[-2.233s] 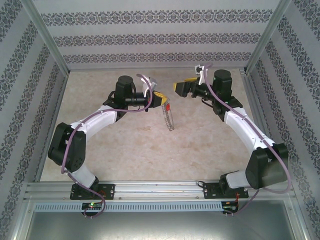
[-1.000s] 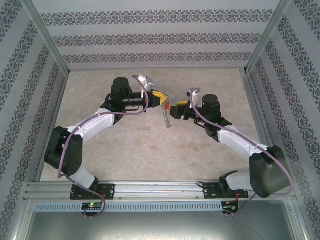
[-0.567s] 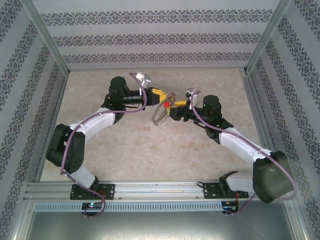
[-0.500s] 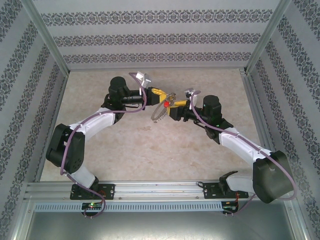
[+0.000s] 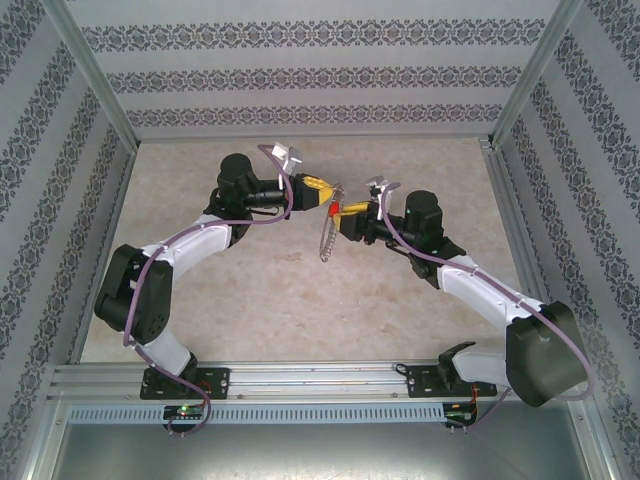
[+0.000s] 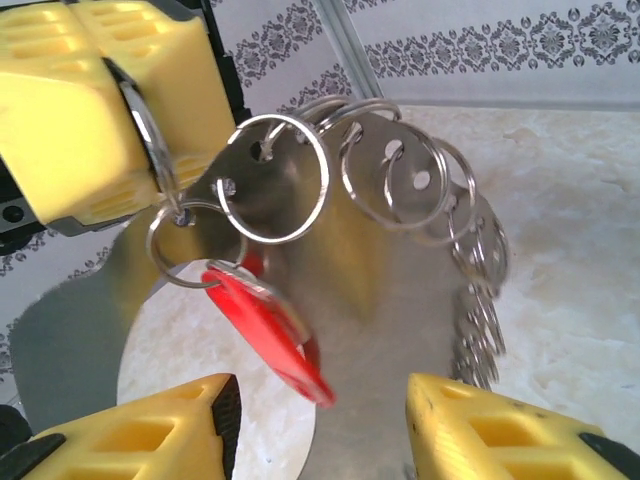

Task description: Put the keys on the keyring

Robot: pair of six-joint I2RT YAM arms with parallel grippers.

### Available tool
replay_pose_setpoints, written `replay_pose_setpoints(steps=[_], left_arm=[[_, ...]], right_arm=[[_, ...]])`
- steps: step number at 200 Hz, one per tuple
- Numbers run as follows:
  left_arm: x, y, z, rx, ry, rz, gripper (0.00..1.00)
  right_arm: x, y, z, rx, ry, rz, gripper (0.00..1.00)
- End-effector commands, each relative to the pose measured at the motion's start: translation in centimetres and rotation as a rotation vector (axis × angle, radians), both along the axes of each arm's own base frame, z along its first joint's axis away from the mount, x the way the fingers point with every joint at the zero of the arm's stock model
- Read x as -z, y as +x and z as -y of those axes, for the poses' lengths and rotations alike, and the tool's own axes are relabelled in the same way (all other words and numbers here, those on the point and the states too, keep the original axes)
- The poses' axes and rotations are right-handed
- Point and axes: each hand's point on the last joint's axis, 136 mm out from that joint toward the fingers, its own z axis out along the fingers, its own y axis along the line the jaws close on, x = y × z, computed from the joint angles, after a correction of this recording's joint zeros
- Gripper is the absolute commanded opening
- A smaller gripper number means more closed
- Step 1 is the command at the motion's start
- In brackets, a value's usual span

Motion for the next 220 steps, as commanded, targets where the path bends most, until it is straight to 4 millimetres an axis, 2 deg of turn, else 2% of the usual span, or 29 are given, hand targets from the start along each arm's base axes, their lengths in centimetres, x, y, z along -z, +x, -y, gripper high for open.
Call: replay_pose_setpoints(steps=[1,32,126,170,220], left_arm=[[-1.7,-0.2,-0.2,0.020,-0.034,0.072,0.00],[-1.6,-0.2,-0.2,0.021,-0.034,0.072,0.00],[-1.8,-0.1,-0.2,0.019,-0.043,0.073,0.00],[-1.9,-0.1,-0.2,0.018,-0.045,0.074,0.00],[-1.8,-0.1,-0.2,0.017,-0.045,0.073,0.00]], right_arm=[[-1.6,-0.8,-0.3,-0.029,0.020,0.063,0.49],[-1.8,-1.0,-0.2,-0.024,0.023,0.068,0.49],[-2.2,-0.5,-1.4,-0.045,0.034,0.073,0.49],[-2.5,-0.5,-1.6,-0.047,0.037,0.081,0.45],[-2.9,-0.6,-1.6,-0.048,0.042,0.090,0.44]])
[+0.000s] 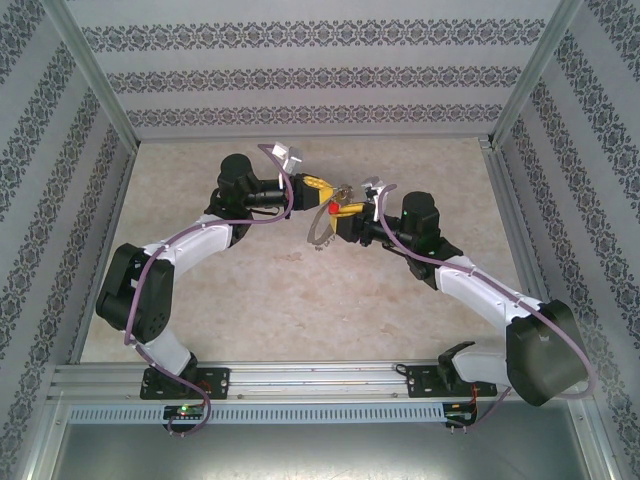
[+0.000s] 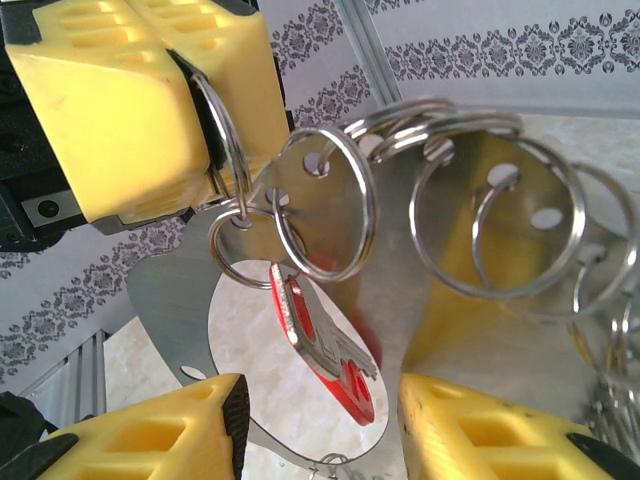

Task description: Put the keys on the keyring

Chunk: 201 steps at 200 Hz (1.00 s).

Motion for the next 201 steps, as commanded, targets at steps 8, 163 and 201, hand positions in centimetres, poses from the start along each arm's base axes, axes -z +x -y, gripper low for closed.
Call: replay_pose_setpoints(steps=[8,163,201], left_arm=[[-1.67,-0.18,-0.25,0.012,-0.036,0.086,0.00],[-1.39,-0.18,-0.19,0.015,-0.040,0.082,0.00],[-1.30,-0.10,-0.21,0.013,-0.042,0.082,0.00]], right_arm=[[-2.53,-0.20,-0.72,-0.024,0.034,0.070,0.43],[-2.99,0.49,-1.10,-0.014,0.047,0.084,0.28],[-3.13,0.45,-1.06,-0.013,0.047,0.086,0.18]])
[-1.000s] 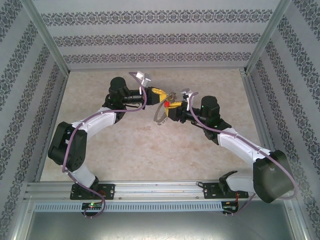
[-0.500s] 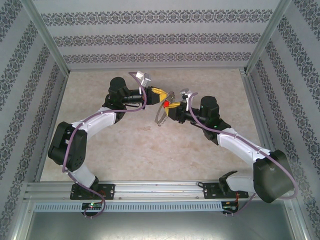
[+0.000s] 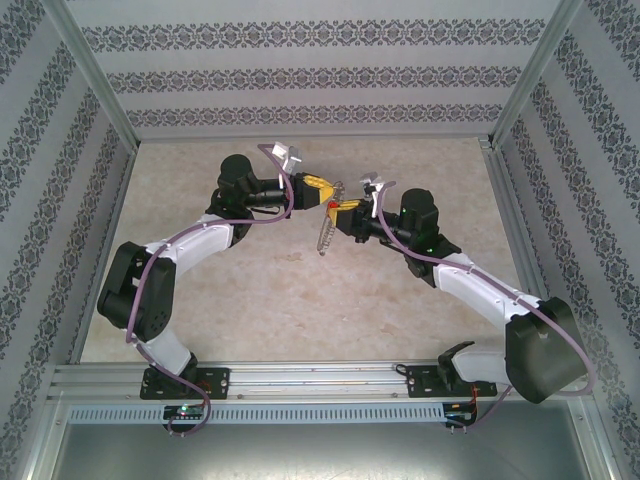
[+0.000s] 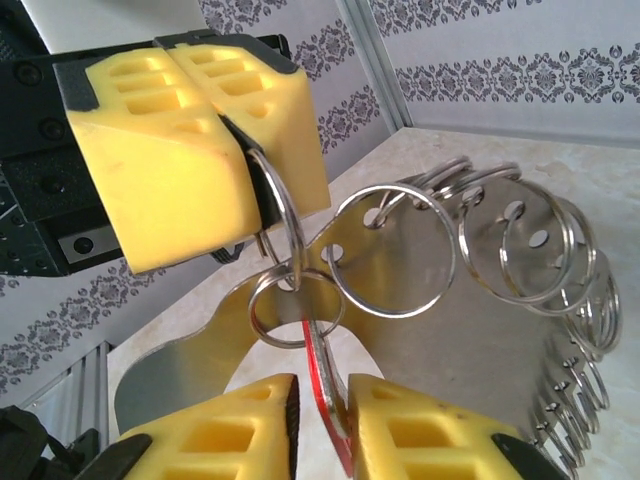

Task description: Put the keys on the keyring

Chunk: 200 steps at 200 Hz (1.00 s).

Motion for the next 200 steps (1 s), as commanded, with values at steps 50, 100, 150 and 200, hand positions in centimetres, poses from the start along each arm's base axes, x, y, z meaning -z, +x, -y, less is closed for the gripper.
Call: replay_pose_setpoints(steps=[50,100,150,200], left_arm=[[-1.4,-0.3,-0.3,0.012,-0.034,0.068,0.00],[-1.3,-0.1,-0.4,-0.010,-0.021,0.076,0.00],[-0.3,0.2,-0.7,-0.058,0.043,0.093,0.00],[-0.1,0.4,-0.8,-0.070,0.058,0.102,0.00]], right_arm=[[-1.3,-0.2,-0.3,-0.013,0.009,0.043,0.01],[-1.0,-0.6,0.3,-0.006,-0.013,0.027,0.00],[-0.8,-0.7,1.5,0.021,-0.053,0.012,0.00],[-0.2,-0.2,2.2,0.042,-0.090,-0.007,0.00]])
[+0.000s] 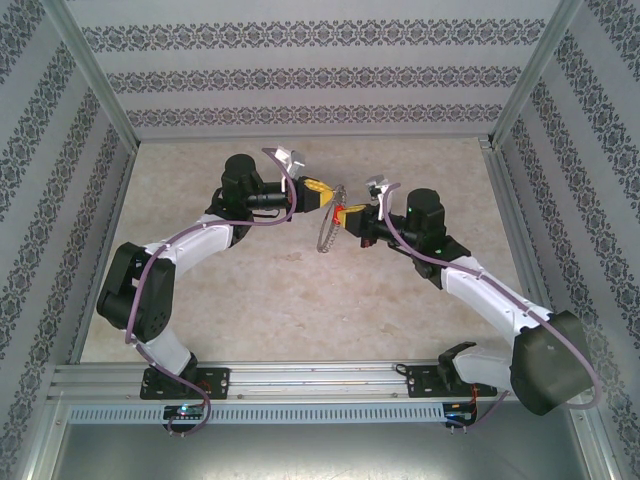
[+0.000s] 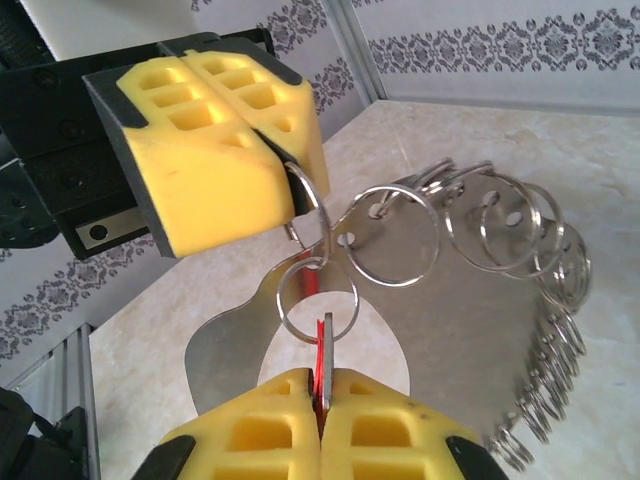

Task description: Put the keys on the keyring

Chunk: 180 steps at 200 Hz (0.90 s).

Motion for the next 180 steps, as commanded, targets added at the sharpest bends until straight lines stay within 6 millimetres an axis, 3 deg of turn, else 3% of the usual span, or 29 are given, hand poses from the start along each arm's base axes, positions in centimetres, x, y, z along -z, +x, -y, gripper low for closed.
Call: replay_pose_setpoints(steps=[1,120,180], left_arm=[[-2.1,-0.2,-0.7,-0.027,-0.008,0.095,0.00],[-1.4,-0.4,-0.7,-0.023,0.030,0.090,0.00],[-1.3,-0.4,-0.7,-0.017,0.033,0.089,0.00]], right_arm=[[-1.1,0.3,0.4,0.009,-0.022,0.032,0.00],[-2.3,1.4,-0.1,-0.024,-0.075,0.051,0.00],[-3.3,2.0,0.8,0.002,-0.094,0.077,0.00]])
